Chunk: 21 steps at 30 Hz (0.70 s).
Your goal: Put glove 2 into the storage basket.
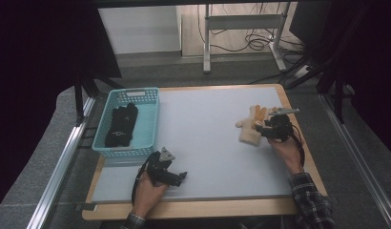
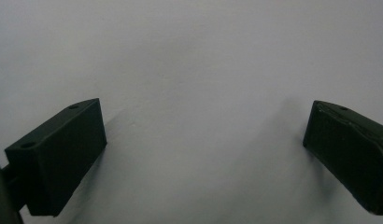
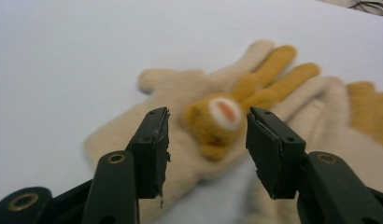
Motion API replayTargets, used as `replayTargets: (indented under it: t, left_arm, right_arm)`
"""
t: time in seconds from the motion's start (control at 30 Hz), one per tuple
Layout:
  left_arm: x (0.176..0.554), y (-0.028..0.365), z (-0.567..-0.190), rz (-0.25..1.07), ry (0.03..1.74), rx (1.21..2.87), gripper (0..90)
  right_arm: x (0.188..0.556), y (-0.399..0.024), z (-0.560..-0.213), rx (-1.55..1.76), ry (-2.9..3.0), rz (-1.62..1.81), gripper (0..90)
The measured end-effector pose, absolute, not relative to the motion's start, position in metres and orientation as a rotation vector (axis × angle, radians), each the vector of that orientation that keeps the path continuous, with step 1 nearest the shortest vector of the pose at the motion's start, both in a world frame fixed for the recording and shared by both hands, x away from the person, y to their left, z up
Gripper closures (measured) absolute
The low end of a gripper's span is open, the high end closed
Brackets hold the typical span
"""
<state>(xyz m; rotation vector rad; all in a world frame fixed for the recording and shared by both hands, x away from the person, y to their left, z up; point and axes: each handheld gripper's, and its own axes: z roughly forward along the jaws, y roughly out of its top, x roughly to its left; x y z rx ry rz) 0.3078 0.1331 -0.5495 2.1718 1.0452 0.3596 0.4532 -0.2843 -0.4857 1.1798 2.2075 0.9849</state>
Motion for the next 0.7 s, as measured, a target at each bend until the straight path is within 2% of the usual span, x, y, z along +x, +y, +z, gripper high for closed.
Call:
replayTargets:
  t: [0.07,0.13,0.37,0.6,0.7]
  left_arm:
    - [0.308,0.133,-0.549,0.36,1.045,2.172,0.0]
    - [0.308,0.133,-0.549,0.36,1.045,2.173,0.0]
    - [0.308,0.133,-0.549,0.359,1.045,2.172,0.0]
    - [0.308,0.133,-0.55,0.359,1.045,2.172,0.0]
    - [0.308,0.133,-0.55,0.359,1.045,2.172,0.0]
  right_arm:
    - [0.455,-0.288,-0.485,1.186,2.201,0.977,48.9]
    - [0.458,-0.301,-0.482,1.208,2.179,0.947,55.5]
    - [0.466,-0.329,-0.481,1.256,2.14,0.883,57.5]
    - [0.479,-0.343,-0.498,1.296,2.15,0.864,37.5]
    - [0.481,-0.339,-0.506,1.284,2.17,0.81,36.8]
